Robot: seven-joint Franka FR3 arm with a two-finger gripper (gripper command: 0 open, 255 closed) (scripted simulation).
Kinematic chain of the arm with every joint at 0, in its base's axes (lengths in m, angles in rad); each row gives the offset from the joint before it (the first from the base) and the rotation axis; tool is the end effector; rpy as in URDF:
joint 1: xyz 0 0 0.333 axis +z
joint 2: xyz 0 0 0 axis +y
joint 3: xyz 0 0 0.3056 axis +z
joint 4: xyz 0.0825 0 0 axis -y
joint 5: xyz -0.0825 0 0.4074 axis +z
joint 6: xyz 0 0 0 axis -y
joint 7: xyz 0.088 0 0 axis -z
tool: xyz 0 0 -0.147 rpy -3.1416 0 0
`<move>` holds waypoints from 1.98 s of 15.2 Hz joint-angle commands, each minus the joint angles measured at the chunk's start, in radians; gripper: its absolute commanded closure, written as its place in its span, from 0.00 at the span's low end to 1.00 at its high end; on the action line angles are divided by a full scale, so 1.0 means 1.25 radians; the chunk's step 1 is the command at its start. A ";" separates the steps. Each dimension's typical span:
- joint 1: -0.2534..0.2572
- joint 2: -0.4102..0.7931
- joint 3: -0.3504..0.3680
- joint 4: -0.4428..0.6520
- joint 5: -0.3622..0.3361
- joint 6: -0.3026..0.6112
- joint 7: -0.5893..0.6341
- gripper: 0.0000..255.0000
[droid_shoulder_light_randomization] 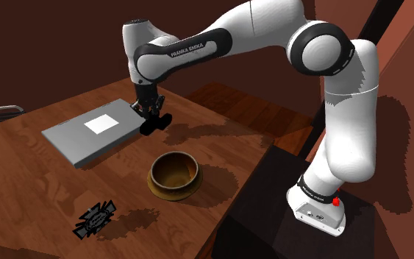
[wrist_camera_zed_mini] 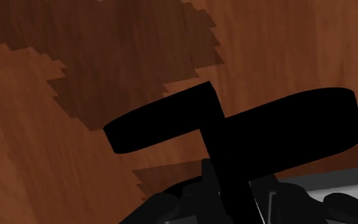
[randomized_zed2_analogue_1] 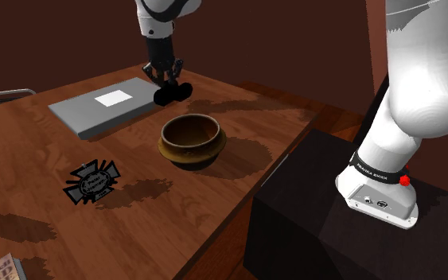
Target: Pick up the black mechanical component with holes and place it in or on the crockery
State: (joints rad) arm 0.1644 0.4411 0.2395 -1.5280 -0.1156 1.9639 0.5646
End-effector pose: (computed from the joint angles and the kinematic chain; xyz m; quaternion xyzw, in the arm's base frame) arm 0.6546 0.2480 0.3518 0.9976 -0.0696 0.0048 0.0006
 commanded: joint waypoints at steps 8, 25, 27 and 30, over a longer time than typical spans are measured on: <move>0.002 -0.018 0.003 0.071 0.006 -0.088 -0.005 1.00; 0.023 -0.123 0.025 0.050 0.026 -0.171 0.034 1.00; 0.032 -0.170 0.035 -0.015 0.036 -0.153 0.055 1.00; 0.047 -0.234 0.052 -0.098 0.051 -0.132 0.089 1.00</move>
State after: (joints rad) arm 0.2189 0.1826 0.2979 -1.6035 -0.0606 1.7851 0.6623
